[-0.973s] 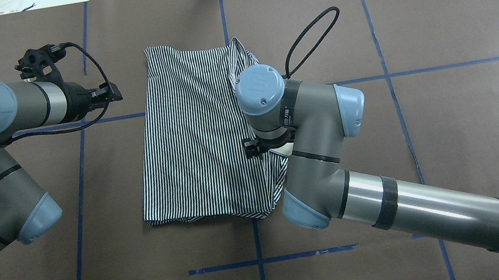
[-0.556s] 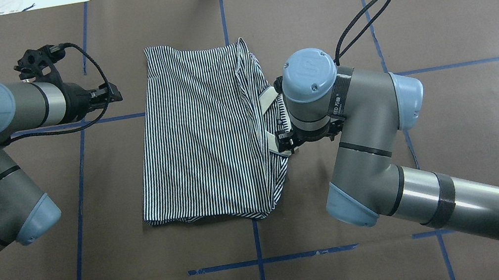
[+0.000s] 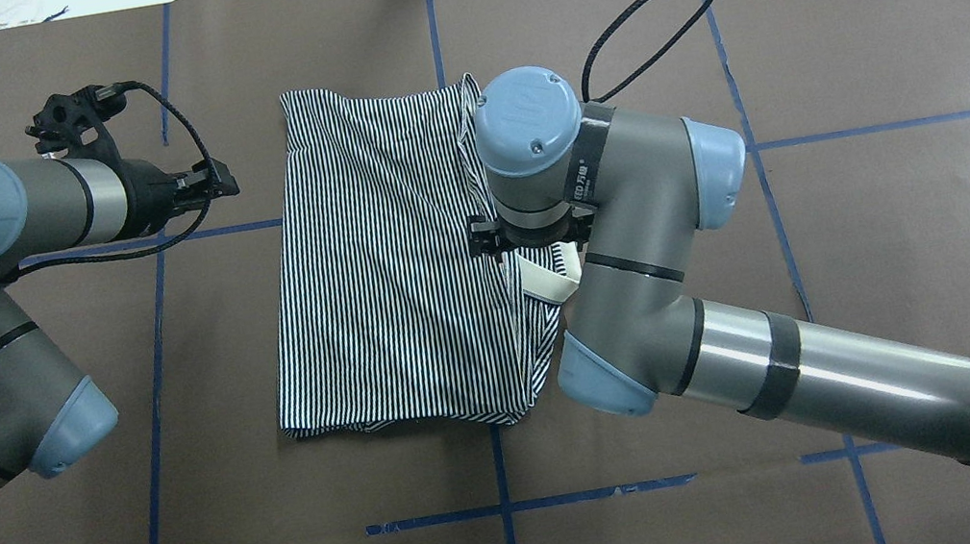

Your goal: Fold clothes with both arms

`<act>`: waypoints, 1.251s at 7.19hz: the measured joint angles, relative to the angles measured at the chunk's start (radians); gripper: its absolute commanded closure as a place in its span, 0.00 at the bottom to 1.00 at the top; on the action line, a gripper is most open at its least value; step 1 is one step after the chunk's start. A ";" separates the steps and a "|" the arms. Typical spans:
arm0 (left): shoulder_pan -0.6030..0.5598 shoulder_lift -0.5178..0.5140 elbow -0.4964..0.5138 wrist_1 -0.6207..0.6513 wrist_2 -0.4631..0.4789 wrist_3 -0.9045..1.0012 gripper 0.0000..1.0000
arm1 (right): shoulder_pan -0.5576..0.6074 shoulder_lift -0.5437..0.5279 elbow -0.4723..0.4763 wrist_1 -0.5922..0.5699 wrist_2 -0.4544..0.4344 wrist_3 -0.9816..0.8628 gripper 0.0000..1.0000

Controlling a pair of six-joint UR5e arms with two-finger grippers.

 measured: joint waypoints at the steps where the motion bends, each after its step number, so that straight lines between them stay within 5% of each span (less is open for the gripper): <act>1: 0.000 0.000 -0.001 0.000 0.000 0.000 0.46 | 0.022 0.061 -0.124 0.064 -0.012 0.000 0.00; 5: 0.000 0.004 -0.010 0.001 -0.003 -0.001 0.46 | 0.073 0.192 -0.425 0.197 -0.062 -0.026 0.00; 7: 0.000 0.012 -0.018 0.001 -0.015 -0.003 0.46 | 0.122 0.185 -0.468 0.228 -0.053 -0.087 0.00; 9: 0.000 0.013 -0.019 0.001 -0.020 -0.004 0.45 | 0.147 0.184 -0.414 0.192 0.002 -0.091 0.01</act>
